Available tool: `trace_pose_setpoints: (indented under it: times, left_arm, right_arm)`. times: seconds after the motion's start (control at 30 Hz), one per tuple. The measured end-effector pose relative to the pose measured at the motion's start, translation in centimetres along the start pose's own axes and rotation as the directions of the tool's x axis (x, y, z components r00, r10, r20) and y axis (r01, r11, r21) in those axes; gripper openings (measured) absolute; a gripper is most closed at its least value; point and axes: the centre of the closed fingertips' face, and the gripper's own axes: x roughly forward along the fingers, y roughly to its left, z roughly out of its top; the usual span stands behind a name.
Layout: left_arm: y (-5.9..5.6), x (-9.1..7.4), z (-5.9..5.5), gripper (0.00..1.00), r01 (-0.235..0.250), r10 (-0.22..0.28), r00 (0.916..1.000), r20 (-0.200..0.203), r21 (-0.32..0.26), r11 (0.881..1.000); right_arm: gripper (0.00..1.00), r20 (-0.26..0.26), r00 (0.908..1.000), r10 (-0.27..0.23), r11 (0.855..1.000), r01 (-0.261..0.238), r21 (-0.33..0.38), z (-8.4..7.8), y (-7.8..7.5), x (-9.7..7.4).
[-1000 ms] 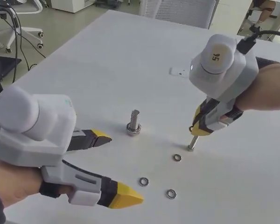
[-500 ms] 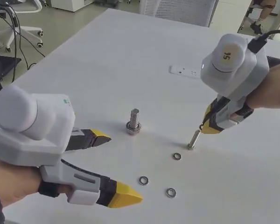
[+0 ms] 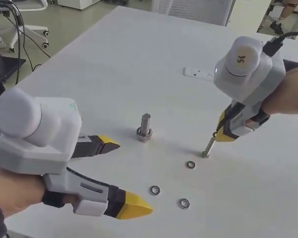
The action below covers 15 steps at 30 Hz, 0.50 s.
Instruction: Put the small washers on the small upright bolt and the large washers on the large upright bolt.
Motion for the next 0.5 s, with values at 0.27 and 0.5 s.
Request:
trace_pose_setpoints:
  times: [0.27, 0.5]
  left_arm:
    - [-0.04, -0.05, -0.11, 0.86, 0.002, -0.002, 1.0, -0.002, -0.004, 1.0]
    - [0.02, -0.14, -0.16, 0.86, 0.0, 0.0, 1.0, -0.002, -0.006, 1.0]
  right_arm:
    - [0.14, -0.005, 0.9999, 0.012, 1.0, -0.012, -0.001, 0.13, 0.05, 0.52]
    - [0.14, -0.011, 0.9998, 0.017, 1.0, -0.017, -0.004, 0.13, 0.03, 0.81]
